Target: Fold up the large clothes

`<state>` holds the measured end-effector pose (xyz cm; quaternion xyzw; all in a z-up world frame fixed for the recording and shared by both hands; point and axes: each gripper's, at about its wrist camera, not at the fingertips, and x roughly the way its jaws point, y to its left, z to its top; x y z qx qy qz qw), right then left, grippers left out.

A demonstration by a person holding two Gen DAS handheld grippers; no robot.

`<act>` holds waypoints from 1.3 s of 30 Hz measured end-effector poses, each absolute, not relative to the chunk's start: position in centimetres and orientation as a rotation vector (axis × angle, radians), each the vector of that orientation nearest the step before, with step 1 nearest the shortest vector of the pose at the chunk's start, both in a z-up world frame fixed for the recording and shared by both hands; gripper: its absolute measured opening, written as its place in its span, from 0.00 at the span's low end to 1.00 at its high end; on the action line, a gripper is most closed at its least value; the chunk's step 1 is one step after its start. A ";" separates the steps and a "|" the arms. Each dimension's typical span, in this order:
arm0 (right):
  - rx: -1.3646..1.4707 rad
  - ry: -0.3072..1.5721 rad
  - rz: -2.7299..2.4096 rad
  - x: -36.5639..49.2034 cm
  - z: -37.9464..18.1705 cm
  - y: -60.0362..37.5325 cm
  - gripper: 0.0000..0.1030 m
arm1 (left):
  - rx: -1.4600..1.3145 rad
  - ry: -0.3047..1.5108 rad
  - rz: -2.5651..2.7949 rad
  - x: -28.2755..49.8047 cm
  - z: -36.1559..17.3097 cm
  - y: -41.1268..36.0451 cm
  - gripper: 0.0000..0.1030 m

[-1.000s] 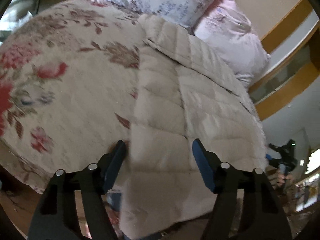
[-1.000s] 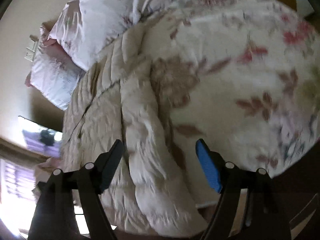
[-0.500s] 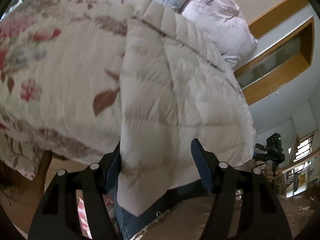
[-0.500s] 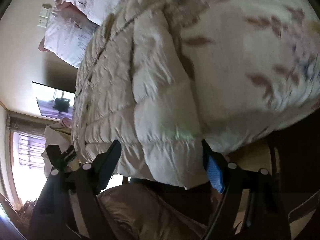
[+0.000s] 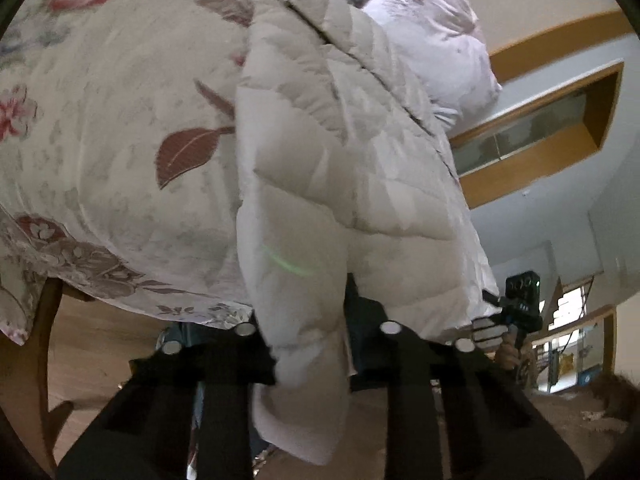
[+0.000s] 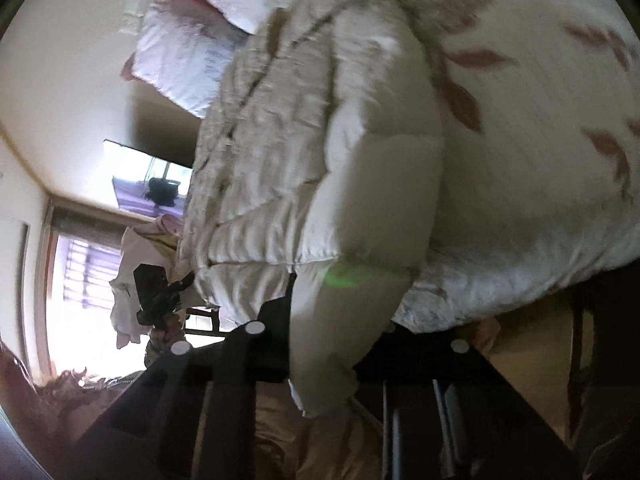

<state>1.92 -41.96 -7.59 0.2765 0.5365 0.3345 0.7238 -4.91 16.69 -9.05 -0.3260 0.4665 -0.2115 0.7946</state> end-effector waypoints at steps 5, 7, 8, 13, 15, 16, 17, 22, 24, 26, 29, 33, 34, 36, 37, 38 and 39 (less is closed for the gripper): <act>0.550 1.022 0.768 1.8 -3.8 -40.8 0.16 | -0.644 0.942 -0.465 -4.9 -6.3 16.4 0.14; 0.505 0.947 0.754 1.9 -2.1 -40.4 0.15 | -0.624 0.906 -0.457 -4.6 -5.0 16.4 0.13; 0.478 0.911 0.740 1.9 -1.3 -40.2 0.15 | -0.607 0.883 -0.447 -4.4 -4.2 16.5 0.13; 0.337 0.720 0.601 2.0 2.3 -39.3 0.15 | -0.575 0.809 -0.390 -3.0 -1.9 17.2 0.13; 0.299 0.659 0.547 2.4 3.6 -38.8 0.15 | -0.581 0.784 -0.365 -2.1 -1.1 17.5 0.13; 0.285 0.635 0.525 2.7 4.0 -38.6 0.15 | -0.585 0.773 -0.354 -1.6 -0.7 17.6 0.13; 0.271 0.609 0.502 2.9 4.4 -38.3 0.15 | -0.592 0.756 -0.340 -1.1 -0.3 17.8 0.13; 0.251 0.516 0.409 5.3 6.5 -37.7 0.15 | -0.622 0.675 -0.290 1.7 1.7 18.8 0.13; 0.241 0.493 0.387 6.5 7.0 -37.3 0.15 | -0.612 0.651 -0.271 3.2 2.5 18.8 0.13; 0.228 0.475 0.365 7.8 7.6 -36.8 0.15 | -0.602 0.638 -0.260 4.3 3.2 18.9 0.13; 0.216 0.450 0.334 9.8 8.5 -36.0 0.15 | -0.583 0.611 -0.242 6.8 4.5 18.8 0.13; 0.190 0.421 0.303 12.0 9.4 -35.0 0.15 | -0.561 0.604 -0.223 10.1 6.0 18.7 0.12; 0.181 0.409 0.293 12.9 9.9 -34.6 0.15 | -0.555 0.607 -0.218 10.9 6.3 18.7 0.13; 0.169 0.391 0.286 13.9 10.6 -34.1 0.15 | -0.541 0.609 -0.201 12.9 7.2 18.7 0.12; 0.163 0.374 0.283 14.6 11.1 -33.8 0.15 | -0.537 0.606 -0.196 13.7 7.5 18.8 0.12; 0.163 0.358 0.283 15.2 11.5 -33.5 0.15 | -0.534 0.601 -0.190 14.6 7.7 18.9 0.12; 0.166 0.344 0.281 16.2 11.8 -33.2 0.15 | -0.535 0.594 -0.186 15.7 7.9 19.0 0.12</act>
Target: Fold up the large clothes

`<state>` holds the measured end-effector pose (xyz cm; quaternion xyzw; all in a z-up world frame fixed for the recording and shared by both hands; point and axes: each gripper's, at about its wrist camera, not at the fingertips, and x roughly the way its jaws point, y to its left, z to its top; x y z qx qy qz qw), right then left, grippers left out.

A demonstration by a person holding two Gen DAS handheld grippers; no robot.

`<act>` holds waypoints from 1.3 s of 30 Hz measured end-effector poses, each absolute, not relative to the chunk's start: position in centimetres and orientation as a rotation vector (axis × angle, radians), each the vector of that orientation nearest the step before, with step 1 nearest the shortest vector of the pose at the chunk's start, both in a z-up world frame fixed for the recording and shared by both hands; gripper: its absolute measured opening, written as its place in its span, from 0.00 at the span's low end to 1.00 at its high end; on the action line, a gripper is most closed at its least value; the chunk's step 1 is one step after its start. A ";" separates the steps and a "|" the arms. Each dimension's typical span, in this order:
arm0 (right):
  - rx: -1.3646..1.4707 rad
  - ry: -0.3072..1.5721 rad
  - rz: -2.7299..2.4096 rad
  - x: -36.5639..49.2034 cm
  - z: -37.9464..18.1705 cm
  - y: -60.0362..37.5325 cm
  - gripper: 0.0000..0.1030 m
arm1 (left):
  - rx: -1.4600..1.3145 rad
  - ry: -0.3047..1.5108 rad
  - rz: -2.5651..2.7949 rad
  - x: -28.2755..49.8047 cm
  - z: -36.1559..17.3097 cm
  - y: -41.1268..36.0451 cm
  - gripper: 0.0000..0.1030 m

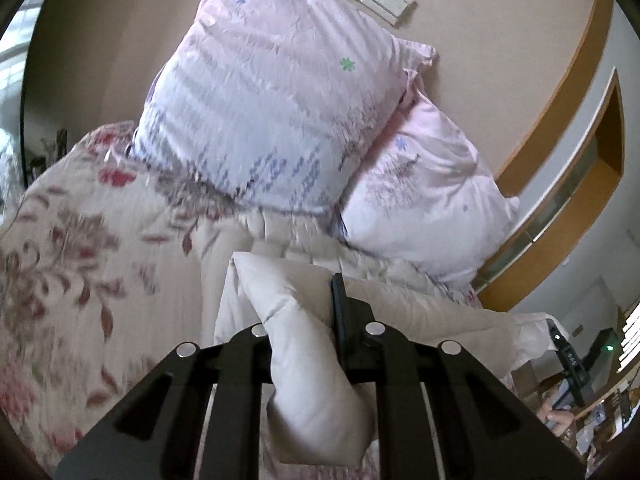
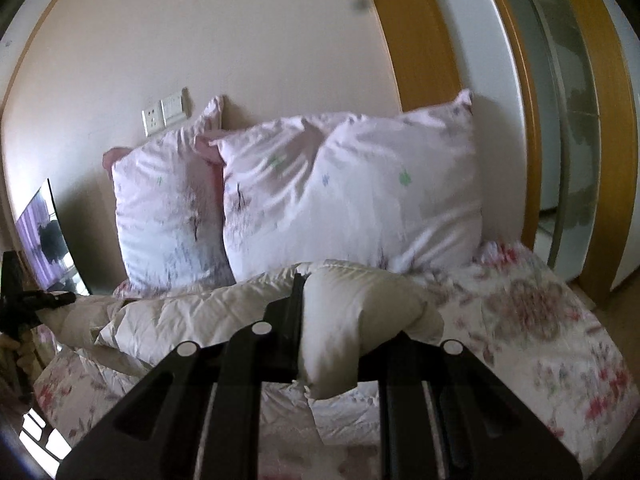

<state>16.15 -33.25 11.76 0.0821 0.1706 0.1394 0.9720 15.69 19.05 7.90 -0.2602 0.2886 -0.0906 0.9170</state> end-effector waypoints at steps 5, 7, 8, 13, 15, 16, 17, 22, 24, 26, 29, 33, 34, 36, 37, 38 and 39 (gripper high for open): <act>0.195 0.424 0.235 21.9 9.6 -32.2 0.15 | -0.631 0.643 -0.169 20.8 4.9 20.1 0.12; 0.226 0.483 0.227 24.1 8.2 -31.9 0.15 | -0.667 0.676 -0.160 22.2 3.5 20.3 0.12; 0.246 0.512 0.221 25.2 7.5 -31.8 0.15 | -0.688 0.690 -0.156 22.8 2.7 20.4 0.12; 0.344 0.612 0.174 29.2 4.1 -31.6 0.16 | -0.810 0.706 -0.165 24.9 -0.2 21.3 0.12; 0.371 0.639 0.162 30.4 3.0 -31.7 0.16 | -0.834 0.704 -0.170 25.4 -0.9 21.5 0.12; 0.375 0.645 0.159 30.7 2.7 -31.6 0.16 | -0.837 0.703 -0.173 25.5 -1.1 21.5 0.12; 0.377 0.648 0.157 30.8 2.5 -31.6 0.16 | -0.839 0.701 -0.176 25.6 -1.2 21.5 0.12; 0.381 0.659 0.153 31.8 1.8 -31.5 0.19 | -0.879 0.687 -0.195 26.3 -2.1 21.8 0.12; 0.389 0.663 0.149 32.2 1.6 -31.6 0.19 | -0.913 0.679 -0.203 26.6 -2.5 21.9 0.13; 0.407 0.666 0.142 32.6 1.4 -31.7 0.22 | -0.940 0.674 -0.210 26.9 -2.8 22.1 0.13; 0.446 0.679 0.144 33.5 1.1 -31.8 0.38 | -0.986 0.667 -0.219 27.3 -3.2 22.4 0.15; 0.519 0.677 0.156 34.9 1.0 -31.8 0.64 | -1.037 0.641 -0.232 28.2 -3.1 22.5 0.45; 0.527 0.675 0.160 35.3 1.1 -31.7 0.70 | -1.045 0.627 -0.236 28.4 -2.9 22.6 0.52; 0.539 0.670 0.165 36.1 1.5 -31.5 0.74 | -1.054 0.607 -0.229 28.9 -2.6 22.6 0.64; 0.545 0.665 0.167 36.5 1.7 -31.5 0.75 | -1.059 0.593 -0.220 29.0 -2.4 22.7 0.68; 0.549 0.659 0.168 36.6 1.9 -31.5 0.75 | -1.070 0.569 -0.207 29.1 -2.0 22.9 0.69; 0.553 0.638 0.168 36.6 2.4 -31.6 0.75 | -1.078 0.549 -0.203 29.1 -1.8 23.1 0.69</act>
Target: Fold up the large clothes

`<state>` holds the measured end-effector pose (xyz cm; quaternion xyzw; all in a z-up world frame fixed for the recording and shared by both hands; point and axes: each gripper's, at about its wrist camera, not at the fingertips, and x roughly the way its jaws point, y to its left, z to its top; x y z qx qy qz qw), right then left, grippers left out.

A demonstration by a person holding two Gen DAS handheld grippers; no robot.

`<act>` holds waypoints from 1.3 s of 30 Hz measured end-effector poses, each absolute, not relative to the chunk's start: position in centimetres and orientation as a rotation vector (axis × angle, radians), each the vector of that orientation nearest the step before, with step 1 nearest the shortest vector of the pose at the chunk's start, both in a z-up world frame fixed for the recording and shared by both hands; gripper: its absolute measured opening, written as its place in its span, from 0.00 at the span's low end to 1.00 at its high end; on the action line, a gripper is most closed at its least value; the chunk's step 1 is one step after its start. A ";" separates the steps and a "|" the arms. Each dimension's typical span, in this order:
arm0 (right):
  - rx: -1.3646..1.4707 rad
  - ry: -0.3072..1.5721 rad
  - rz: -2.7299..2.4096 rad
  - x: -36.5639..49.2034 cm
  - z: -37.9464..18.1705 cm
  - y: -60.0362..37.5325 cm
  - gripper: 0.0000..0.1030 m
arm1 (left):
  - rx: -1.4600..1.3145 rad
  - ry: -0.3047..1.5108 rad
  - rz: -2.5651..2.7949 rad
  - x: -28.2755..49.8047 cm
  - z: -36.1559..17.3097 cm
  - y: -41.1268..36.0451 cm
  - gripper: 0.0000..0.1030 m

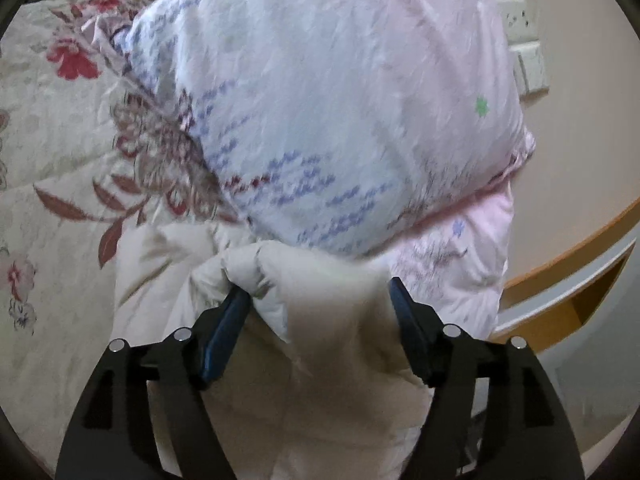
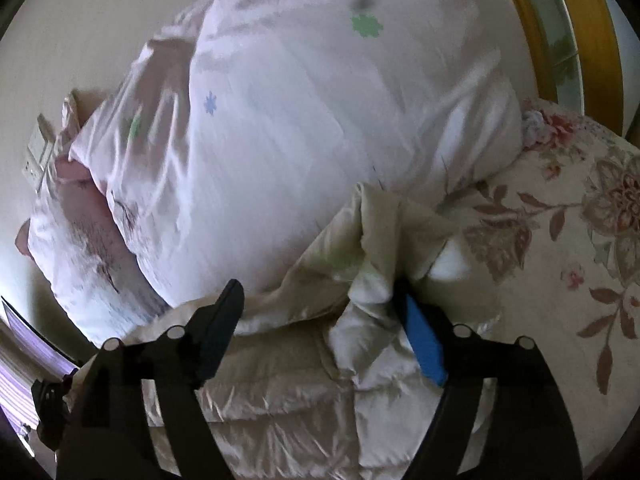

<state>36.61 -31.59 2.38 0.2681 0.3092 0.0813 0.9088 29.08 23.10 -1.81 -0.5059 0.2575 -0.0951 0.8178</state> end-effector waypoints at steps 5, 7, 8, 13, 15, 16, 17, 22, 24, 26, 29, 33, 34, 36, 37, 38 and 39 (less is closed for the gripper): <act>0.468 0.473 0.172 33.9 4.6 -32.1 0.67 | -1.010 0.403 -0.127 27.0 0.1 23.9 0.80; 0.381 0.506 0.194 33.8 4.7 -31.1 0.54 | -0.923 0.422 -0.091 26.8 0.6 23.2 0.80; 0.345 0.540 0.198 34.0 4.4 -30.5 0.47 | -0.872 0.452 -0.083 26.9 0.5 22.4 0.80; 0.219 0.747 0.166 36.6 1.6 -27.8 0.32 | -0.655 0.579 -0.050 28.3 -0.3 18.5 0.80; 0.223 0.776 0.142 37.3 1.0 -27.7 0.32 | -0.579 0.615 -0.027 29.0 -0.7 17.4 0.80; 0.220 0.793 0.108 37.9 0.7 -27.8 0.32 | -0.549 0.624 -0.008 29.2 -0.9 17.0 0.80; 0.221 0.801 0.092 38.1 0.5 -27.8 0.32 | -0.528 0.632 0.011 29.6 -1.2 16.8 0.80; 0.250 0.869 0.004 40.5 -1.0 -28.8 0.30 | -0.500 0.695 0.115 30.9 -2.8 17.1 0.80; 0.274 0.891 -0.026 41.0 -1.6 -29.3 0.28 | -0.502 0.714 0.167 31.2 -3.4 17.4 0.79; 0.284 0.911 -0.057 41.5 -2.1 -29.5 0.23 | -0.513 0.737 0.225 31.4 -4.1 17.9 0.80; 0.285 0.941 -0.084 41.9 -3.0 -29.6 0.23 | -0.564 0.777 0.250 31.8 -5.5 18.7 0.80; 0.303 0.963 -0.120 41.8 -3.6 -29.7 0.23 | -0.518 0.780 0.276 31.8 -5.8 18.2 0.81; 0.325 0.966 -0.129 41.7 -3.8 -29.9 0.23 | -0.519 0.780 0.278 31.8 -5.9 18.2 0.81; 0.349 0.971 -0.128 41.3 -3.8 -30.2 0.23 | -0.527 0.782 0.270 31.5 -6.0 18.3 0.81; 0.363 0.964 -0.118 40.9 -3.6 -30.5 0.23 | -0.538 0.783 0.258 31.2 -5.9 18.4 0.81; 0.379 0.954 -0.108 40.4 -3.3 -30.8 0.25 | -0.552 0.779 0.235 30.6 -5.7 18.6 0.81; 0.410 0.931 -0.086 39.3 -2.7 -31.4 0.26 | -0.558 0.775 0.218 30.4 -5.5 18.2 0.81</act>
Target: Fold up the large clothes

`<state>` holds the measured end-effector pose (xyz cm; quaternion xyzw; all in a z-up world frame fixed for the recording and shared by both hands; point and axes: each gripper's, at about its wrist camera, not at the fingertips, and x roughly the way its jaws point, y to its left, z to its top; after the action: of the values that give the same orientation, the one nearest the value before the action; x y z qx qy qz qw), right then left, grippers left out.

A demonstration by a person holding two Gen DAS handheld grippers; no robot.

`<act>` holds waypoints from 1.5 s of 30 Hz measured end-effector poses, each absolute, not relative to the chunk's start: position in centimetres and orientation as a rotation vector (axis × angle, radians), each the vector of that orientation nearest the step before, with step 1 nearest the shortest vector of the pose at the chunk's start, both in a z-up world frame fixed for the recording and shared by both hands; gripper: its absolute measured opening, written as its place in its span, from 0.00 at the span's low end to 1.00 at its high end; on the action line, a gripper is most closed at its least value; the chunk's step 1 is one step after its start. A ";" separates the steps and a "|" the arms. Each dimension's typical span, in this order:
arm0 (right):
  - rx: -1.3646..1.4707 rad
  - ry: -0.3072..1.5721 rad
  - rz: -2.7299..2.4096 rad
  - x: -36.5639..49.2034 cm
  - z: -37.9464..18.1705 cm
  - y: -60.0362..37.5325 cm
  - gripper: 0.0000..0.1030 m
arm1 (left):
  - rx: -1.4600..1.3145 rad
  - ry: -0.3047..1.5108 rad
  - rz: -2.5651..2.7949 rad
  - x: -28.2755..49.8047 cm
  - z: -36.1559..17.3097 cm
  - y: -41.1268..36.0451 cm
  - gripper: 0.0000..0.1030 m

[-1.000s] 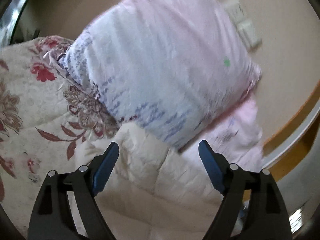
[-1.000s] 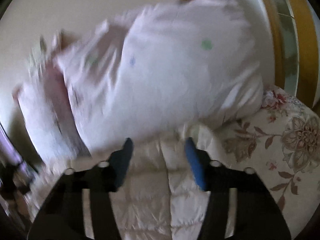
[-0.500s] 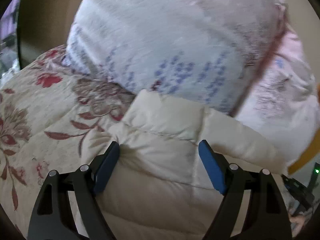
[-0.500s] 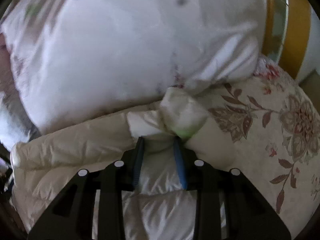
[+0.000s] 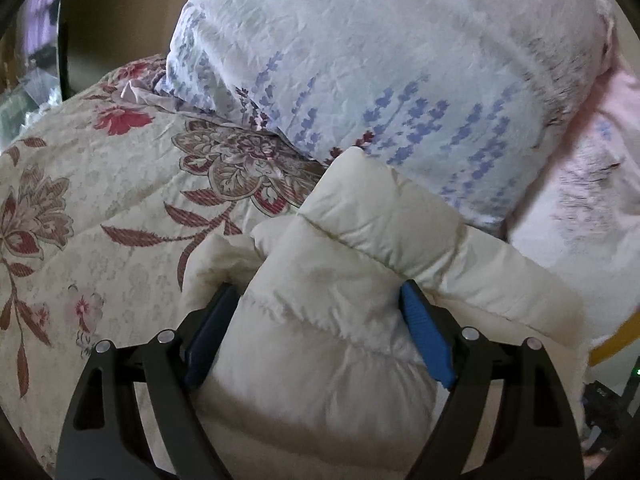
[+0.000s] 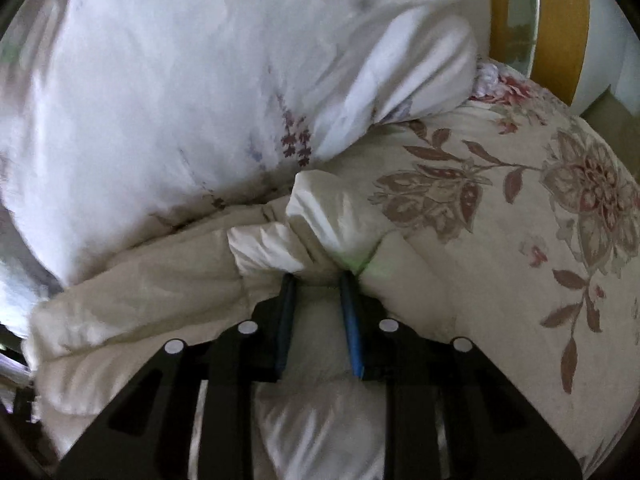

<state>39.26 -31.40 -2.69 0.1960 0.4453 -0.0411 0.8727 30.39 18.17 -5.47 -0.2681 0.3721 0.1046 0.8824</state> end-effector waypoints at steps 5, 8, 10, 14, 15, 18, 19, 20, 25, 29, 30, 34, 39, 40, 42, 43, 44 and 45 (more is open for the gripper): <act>0.425 0.834 -0.007 34.6 0.0 -33.2 0.36 | -0.547 0.739 0.075 26.3 -3.4 17.2 0.81; 0.399 0.838 0.041 32.7 0.3 -33.2 0.36 | -0.496 0.739 0.018 24.2 -2.7 15.8 0.81; 0.381 0.875 0.050 32.4 -0.6 -32.8 0.36 | -0.458 0.750 0.005 23.6 -2.8 15.0 0.81; 0.378 0.961 0.020 33.2 -3.3 -32.4 0.35 | -0.449 0.833 0.035 24.7 -4.5 14.7 0.81; 0.380 0.963 0.014 33.7 -3.9 -32.5 0.35 | -0.453 0.846 0.037 25.4 -5.1 15.1 0.81; 0.377 0.976 0.021 34.2 -4.3 -32.4 0.36 | -0.418 0.846 0.057 25.6 -5.4 14.7 0.81; 0.370 0.980 0.027 34.1 -4.1 -32.4 0.37 | -0.401 0.842 0.063 25.5 -5.2 14.4 0.81; 0.365 0.984 0.032 34.0 -4.0 -32.5 0.37 | -0.379 0.836 0.071 25.2 -5.0 14.2 0.81; 0.407 0.935 0.066 31.5 -2.9 -33.1 0.41 | -0.330 0.813 0.089 23.5 -4.3 13.5 0.81; 0.379 0.886 0.091 28.8 -1.2 -32.6 0.43 | -0.293 0.798 0.088 21.9 -3.5 12.9 0.81; 0.374 0.878 0.094 28.1 -0.9 -32.6 0.43 | -0.287 0.796 0.087 21.7 -3.4 12.8 0.81; 0.358 0.884 0.087 26.4 -1.0 -32.5 0.43 | -0.260 0.795 0.087 20.7 -3.3 12.5 0.81; 0.365 0.956 0.051 28.1 -3.6 -33.2 0.43 | -0.237 0.845 0.107 21.2 -4.4 12.2 0.81; 0.356 0.960 0.047 28.4 -3.9 -33.1 0.44 | -0.235 0.850 0.109 21.4 -4.6 12.2 0.82; 0.358 0.961 0.041 28.6 -3.8 -32.9 0.45 | -0.244 0.851 0.111 21.3 -4.6 12.3 0.82; 0.371 0.957 0.046 28.4 -3.5 -33.0 0.49 | -0.258 0.847 0.105 21.0 -4.4 12.5 0.81; 0.392 0.947 0.062 28.0 -3.2 -33.1 0.54 | -0.272 0.842 0.097 20.8 -4.2 12.6 0.81; 0.427 0.928 0.082 27.3 -2.7 -33.6 0.57 | -0.300 0.826 0.081 20.2 -3.8 13.1 0.81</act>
<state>27.34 -33.58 -2.66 0.2041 0.4441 0.0391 0.8716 20.18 13.10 -3.84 -0.1453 0.3995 0.0393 0.9043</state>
